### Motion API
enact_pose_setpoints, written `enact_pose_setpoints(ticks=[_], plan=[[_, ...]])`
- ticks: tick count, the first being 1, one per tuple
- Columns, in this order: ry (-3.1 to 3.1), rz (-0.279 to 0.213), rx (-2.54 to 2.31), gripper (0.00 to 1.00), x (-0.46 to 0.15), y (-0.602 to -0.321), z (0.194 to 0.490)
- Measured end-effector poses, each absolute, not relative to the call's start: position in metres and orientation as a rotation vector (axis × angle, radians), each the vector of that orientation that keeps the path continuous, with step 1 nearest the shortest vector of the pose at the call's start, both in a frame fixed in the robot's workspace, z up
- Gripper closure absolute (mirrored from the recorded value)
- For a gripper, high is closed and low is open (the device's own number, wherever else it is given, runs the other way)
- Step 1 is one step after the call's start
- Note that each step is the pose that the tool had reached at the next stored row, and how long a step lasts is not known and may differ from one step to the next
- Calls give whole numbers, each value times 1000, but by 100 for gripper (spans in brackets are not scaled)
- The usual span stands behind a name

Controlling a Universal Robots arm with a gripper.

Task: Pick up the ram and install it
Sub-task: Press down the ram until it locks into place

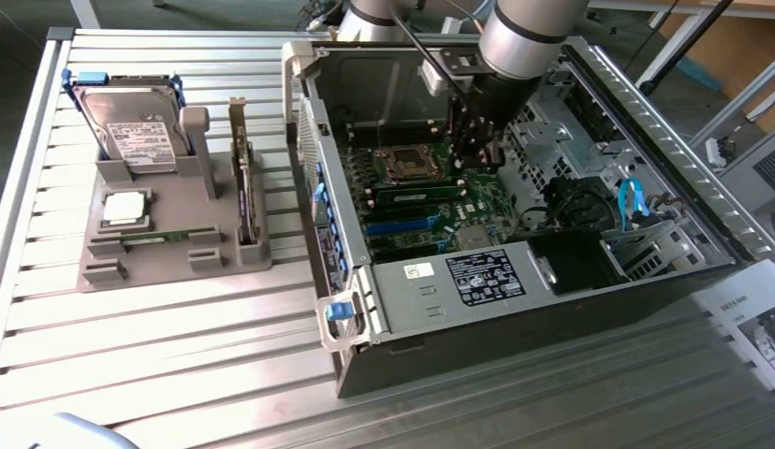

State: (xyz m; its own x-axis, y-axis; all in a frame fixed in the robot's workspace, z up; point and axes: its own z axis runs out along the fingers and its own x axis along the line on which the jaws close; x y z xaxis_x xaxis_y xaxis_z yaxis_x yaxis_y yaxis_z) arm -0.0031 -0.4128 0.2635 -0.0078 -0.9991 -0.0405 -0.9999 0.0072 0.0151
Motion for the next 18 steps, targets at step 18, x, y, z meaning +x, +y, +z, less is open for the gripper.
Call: enact_pose_setpoints(ticks=[18], plan=[[2212,53,-2196,90,-46,-413,264]])
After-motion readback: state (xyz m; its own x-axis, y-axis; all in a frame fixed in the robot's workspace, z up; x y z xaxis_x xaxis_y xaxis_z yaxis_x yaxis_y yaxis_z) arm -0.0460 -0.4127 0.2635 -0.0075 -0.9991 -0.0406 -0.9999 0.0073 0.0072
